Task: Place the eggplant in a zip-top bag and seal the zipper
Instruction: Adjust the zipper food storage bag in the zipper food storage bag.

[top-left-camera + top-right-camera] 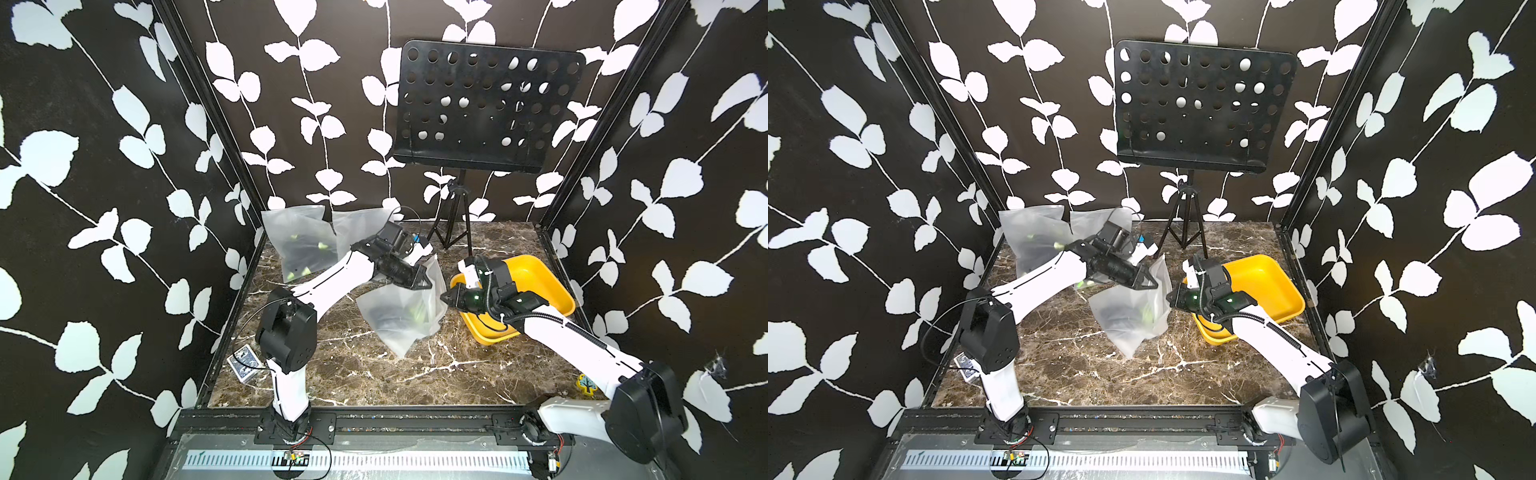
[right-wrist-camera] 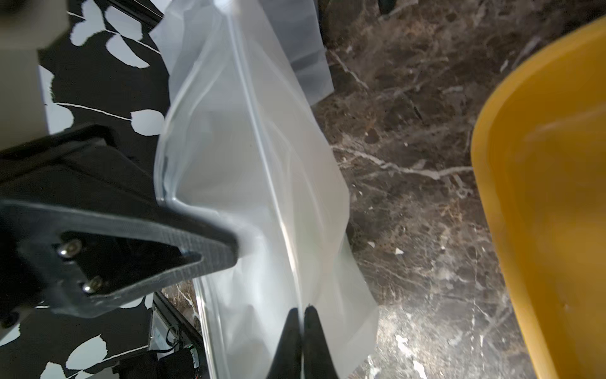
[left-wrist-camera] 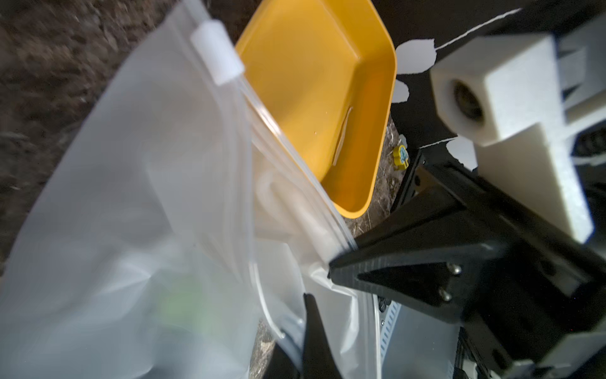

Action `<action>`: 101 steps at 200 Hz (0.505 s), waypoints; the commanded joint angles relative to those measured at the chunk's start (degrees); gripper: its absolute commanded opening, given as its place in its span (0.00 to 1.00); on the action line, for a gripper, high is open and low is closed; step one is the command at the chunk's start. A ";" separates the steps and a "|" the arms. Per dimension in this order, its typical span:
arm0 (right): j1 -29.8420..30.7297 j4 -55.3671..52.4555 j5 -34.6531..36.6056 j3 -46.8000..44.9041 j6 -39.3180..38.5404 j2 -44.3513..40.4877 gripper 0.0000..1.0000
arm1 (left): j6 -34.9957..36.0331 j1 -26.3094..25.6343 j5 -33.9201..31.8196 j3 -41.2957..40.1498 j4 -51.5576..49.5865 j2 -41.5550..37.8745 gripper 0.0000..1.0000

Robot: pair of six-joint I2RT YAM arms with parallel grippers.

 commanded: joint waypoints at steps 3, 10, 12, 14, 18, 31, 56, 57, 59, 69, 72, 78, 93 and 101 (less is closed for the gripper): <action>-0.02 -0.32 0.82 0.81 -2.09 -0.92 0.00 | -3.58 0.07 3.53 -3.25 7.46 -2.95 0.12; 0.03 -0.30 0.32 1.15 -2.83 -0.58 0.00 | -4.11 0.14 3.82 -3.60 8.65 -3.01 0.17; 0.03 -0.24 0.01 1.25 -3.08 -0.48 0.00 | -4.14 0.16 3.83 -3.54 8.80 -3.04 0.18; -0.04 -0.10 -0.20 1.38 -3.40 -0.32 0.00 | -4.21 0.14 3.98 -3.48 8.97 -3.03 0.20; -0.04 -0.03 -0.67 1.64 -4.10 -0.11 0.00 | -4.35 0.17 4.23 -3.39 9.20 -3.00 0.24; 0.00 -0.57 -2.13 2.92 -6.07 0.91 0.00 | -5.24 0.48 6.99 -3.66 10.91 -3.29 0.30; -0.05 -1.16 -2.52 3.69 -8.48 2.73 0.00 | -5.65 1.50 10.56 -6.65 15.16 -5.85 0.43; -0.06 -1.17 -2.54 3.69 -8.47 2.82 0.00 | -5.60 1.54 10.62 -6.75 15.19 -5.95 0.43; -0.06 -1.12 -2.48 3.69 -8.53 3.01 0.00 | -5.33 1.63 10.69 -7.01 15.25 -6.13 0.44; 0.02 -0.91 -2.14 3.69 -8.89 3.74 0.00 | -4.59 2.11 10.50 -8.49 15.94 -7.29 0.44; -0.01 -0.78 -2.05 3.69 -8.90 3.98 0.00 | -4.52 2.24 10.43 -8.90 16.27 -7.66 0.45; -0.05 -0.60 -2.08 3.70 -9.15 4.53 0.00 | -4.39 2.64 10.41 -9.94 17.08 -8.48 0.46; -0.09 -0.49 -1.83 4.04 -9.37 5.33 0.00 | -3.12 3.36 10.42 -12.06 18.50 -10.71 0.53; -0.10 -0.65 -1.79 4.22 -9.69 5.48 0.00 | -2.27 3.63 10.05 -13.18 19.43 -12.05 0.55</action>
